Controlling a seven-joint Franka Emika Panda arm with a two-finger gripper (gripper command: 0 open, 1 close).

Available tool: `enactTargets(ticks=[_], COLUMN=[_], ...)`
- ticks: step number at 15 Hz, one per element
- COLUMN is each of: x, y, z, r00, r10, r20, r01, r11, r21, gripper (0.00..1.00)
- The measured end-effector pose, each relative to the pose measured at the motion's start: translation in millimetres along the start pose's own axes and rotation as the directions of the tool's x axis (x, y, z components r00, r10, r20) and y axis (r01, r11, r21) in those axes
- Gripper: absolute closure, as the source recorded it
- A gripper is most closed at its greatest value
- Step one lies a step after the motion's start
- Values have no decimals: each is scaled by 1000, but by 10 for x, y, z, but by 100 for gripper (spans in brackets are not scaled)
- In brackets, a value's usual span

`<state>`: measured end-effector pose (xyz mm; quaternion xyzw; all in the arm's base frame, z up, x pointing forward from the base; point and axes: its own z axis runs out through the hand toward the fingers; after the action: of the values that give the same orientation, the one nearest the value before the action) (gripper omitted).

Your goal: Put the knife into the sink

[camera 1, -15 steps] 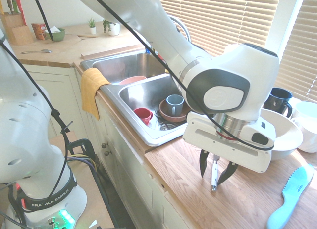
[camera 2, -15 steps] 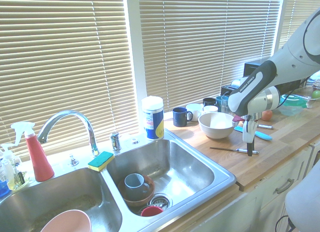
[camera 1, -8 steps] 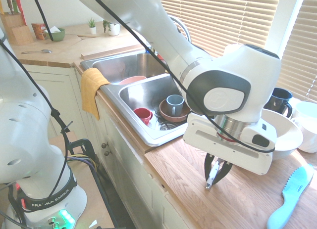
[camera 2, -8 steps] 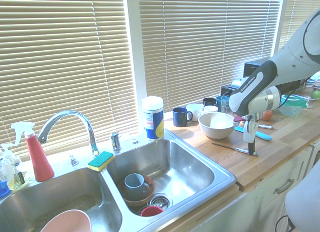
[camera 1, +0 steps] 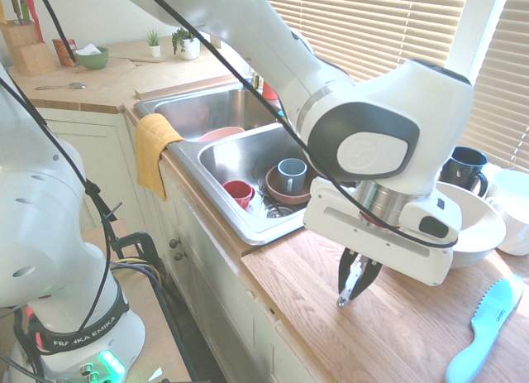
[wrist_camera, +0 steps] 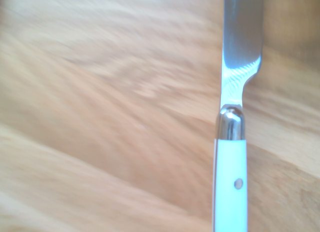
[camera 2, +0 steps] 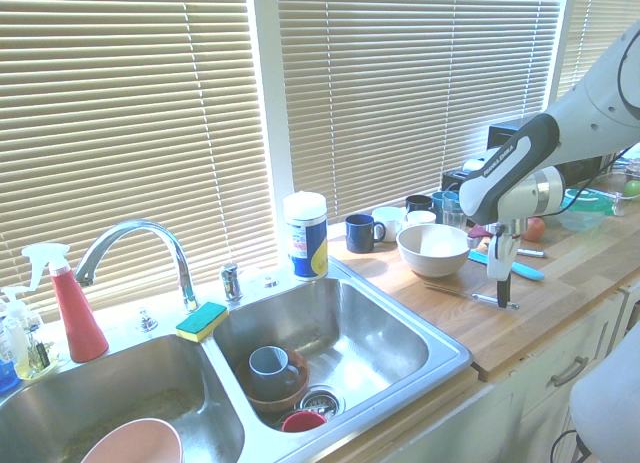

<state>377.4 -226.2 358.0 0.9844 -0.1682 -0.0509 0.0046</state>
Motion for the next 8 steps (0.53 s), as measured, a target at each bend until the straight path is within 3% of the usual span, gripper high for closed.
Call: enactTargets(ticks=[4, 8], x=[-383, -582], y=[-626, -1721], z=[-645, -682], r00=[996, 954], r10=[48, 262], r20=[-70, -143], r01=[-45, -247], r11=[998, 962], r21=[52, 113], gripper=[100, 100])
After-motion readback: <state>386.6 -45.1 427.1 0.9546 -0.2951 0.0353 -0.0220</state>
